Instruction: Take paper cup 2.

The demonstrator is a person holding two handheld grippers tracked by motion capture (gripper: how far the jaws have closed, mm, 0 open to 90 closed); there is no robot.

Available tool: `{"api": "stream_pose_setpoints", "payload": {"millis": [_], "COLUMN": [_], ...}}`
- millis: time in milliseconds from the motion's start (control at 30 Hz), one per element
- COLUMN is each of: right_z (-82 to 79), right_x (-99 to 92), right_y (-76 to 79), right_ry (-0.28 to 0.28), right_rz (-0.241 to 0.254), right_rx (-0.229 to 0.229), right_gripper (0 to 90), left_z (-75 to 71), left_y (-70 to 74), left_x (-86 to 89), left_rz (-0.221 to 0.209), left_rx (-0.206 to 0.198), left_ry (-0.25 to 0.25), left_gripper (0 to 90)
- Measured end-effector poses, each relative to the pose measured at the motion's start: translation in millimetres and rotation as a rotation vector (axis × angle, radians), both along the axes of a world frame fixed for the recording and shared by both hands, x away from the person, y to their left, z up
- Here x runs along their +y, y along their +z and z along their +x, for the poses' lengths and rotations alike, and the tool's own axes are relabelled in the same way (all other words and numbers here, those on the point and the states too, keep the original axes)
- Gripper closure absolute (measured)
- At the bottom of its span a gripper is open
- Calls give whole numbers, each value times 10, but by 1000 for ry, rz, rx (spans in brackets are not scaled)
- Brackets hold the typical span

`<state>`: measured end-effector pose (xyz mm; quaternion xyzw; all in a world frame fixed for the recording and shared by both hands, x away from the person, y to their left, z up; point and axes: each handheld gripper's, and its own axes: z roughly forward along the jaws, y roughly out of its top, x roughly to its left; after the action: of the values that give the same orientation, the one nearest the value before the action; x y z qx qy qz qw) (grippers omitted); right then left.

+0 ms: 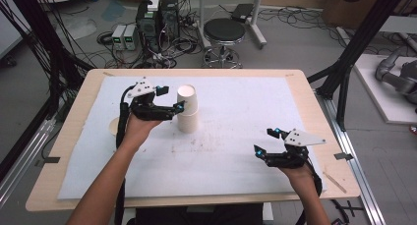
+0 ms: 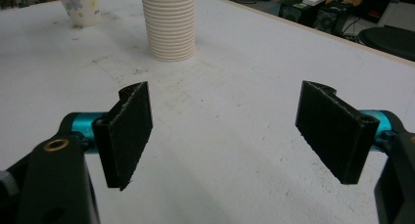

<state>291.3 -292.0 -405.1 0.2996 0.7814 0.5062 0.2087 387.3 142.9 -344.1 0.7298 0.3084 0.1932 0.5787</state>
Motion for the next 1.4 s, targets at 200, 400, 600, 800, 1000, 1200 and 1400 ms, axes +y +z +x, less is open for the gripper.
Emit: {"api": "stream_pose_setpoints", "payload": {"millis": [200,400,600,800,1000,1200,1400], "right_z": [1,-5,-8,-11,-13,-12,-7], "right_x": [-6,-21,-33,-36,-36,-32,-33], "right_y": [-2,8,8,7,4,1,-2], "right_ry": [1,0,-4,-3,-4,-6,-1], "right_rz": [-1,2,5,6,4,4,-1], "right_rx": [0,-1,1,0,6,9,3], "right_gripper": [222,222,222,222,222,222,222], "left_z": [94,176,217,230,232,224,221], "left_y": [-13,-53,-87,-85,-82,-74,-50], "left_x": [-117,-208,-242,-259,-260,-265,-266], "left_rz": [-2,17,20,11,7,15,9], "left_rx": [5,19,24,6,5,-6,-11], "left_ry": [-5,5,19,17,15,9,10], "left_gripper": [155,162,186,259,273,332,339]}}
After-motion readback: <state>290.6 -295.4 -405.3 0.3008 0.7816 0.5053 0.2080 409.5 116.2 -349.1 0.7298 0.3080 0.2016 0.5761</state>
